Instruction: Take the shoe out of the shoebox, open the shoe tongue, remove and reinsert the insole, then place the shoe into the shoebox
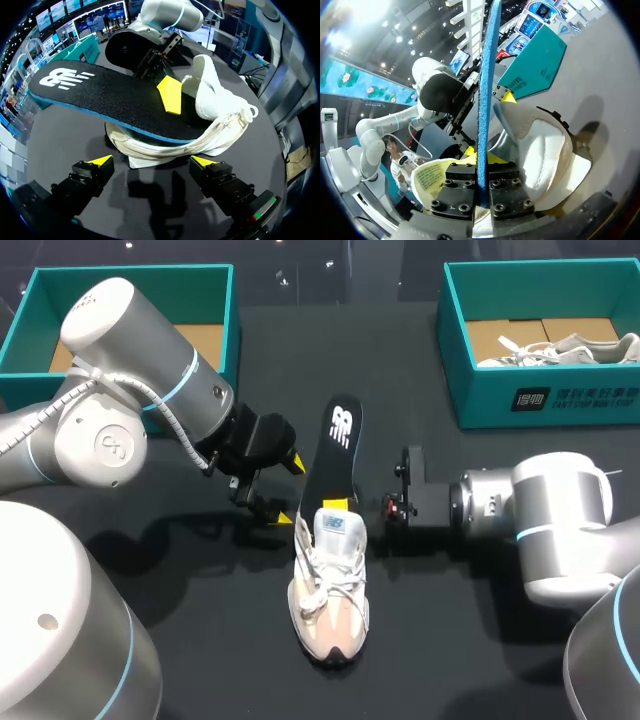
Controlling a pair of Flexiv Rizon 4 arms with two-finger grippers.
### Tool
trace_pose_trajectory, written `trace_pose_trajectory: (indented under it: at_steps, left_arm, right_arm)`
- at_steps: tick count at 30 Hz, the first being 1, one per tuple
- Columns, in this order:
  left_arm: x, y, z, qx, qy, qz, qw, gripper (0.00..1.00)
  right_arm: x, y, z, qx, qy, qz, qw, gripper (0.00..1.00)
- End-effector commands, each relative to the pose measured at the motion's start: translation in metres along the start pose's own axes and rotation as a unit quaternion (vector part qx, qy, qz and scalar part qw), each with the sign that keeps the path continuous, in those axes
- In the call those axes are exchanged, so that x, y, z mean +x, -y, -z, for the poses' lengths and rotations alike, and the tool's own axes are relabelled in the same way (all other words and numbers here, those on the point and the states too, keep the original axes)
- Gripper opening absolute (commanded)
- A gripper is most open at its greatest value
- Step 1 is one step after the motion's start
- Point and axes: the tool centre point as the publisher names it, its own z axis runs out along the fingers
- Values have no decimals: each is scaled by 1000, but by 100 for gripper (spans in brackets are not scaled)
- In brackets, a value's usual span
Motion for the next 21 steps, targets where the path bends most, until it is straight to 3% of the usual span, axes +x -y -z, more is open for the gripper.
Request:
trace_pose_trajectory:
  at_steps: [1, 17, 21]
  left_arm:
    - [0, 0, -1, -1, 0, 0, 1000, 100]
    - [0, 0, -1, -1, 0, 0, 1000, 100]
    - [0, 0, -1, -1, 0, 0, 1000, 100]
  right_arm:
    - [1, 17, -3, 0, 2, -3, 1000, 0]
    - [6, 13, -4, 6, 3, 6, 1000, 0]
    - [8, 9, -3, 7, 4, 14, 1000, 15]
